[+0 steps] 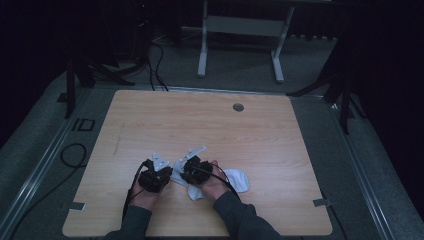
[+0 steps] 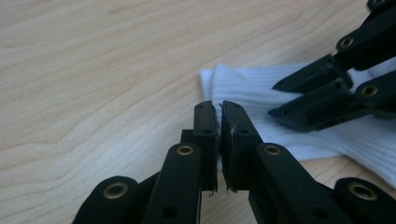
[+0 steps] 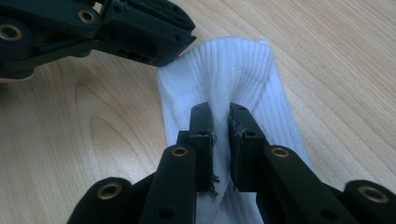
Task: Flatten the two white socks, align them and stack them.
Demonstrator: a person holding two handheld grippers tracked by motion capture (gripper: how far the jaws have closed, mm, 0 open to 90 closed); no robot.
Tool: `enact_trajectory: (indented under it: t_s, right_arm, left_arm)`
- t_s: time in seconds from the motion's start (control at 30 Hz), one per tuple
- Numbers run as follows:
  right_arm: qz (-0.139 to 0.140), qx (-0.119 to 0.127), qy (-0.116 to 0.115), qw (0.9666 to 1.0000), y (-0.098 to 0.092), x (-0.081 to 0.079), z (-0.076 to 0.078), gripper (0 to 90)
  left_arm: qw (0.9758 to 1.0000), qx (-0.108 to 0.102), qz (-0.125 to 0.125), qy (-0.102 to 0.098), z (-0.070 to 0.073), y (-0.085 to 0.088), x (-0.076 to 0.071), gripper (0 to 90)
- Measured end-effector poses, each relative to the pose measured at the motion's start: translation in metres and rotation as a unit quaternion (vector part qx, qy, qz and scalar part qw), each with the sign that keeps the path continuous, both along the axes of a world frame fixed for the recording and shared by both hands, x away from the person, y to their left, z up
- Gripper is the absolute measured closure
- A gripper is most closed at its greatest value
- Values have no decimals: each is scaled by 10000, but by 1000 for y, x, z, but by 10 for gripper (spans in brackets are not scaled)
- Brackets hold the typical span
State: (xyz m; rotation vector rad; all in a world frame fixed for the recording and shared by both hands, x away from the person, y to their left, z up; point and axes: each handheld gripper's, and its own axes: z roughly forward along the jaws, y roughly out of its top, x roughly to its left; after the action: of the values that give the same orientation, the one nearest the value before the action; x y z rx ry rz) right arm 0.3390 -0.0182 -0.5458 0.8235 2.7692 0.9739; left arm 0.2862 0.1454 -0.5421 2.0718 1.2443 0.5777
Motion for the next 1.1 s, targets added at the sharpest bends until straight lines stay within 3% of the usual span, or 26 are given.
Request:
enact_trajectory:
  t_s: [0.3,0.57,0.9,1.1]
  right_arm:
    - [-11,47,16,10000,0,0,-1,805]
    - [4,50,-13,10000,0,0,-1,805]
    - [14,53,-17,10000,0,-1,-1,795]
    - [204,105,86,9997,-1,1,0,713]
  left_arm:
    - [9998,-127,42,-121,2,-2,1,834]
    - [9999,93,-34,15,-5,-8,5,823]
    - [9999,71,-48,133,-8,-8,8,834]
    - [9998,86,-80,155,-9,-7,8,848]
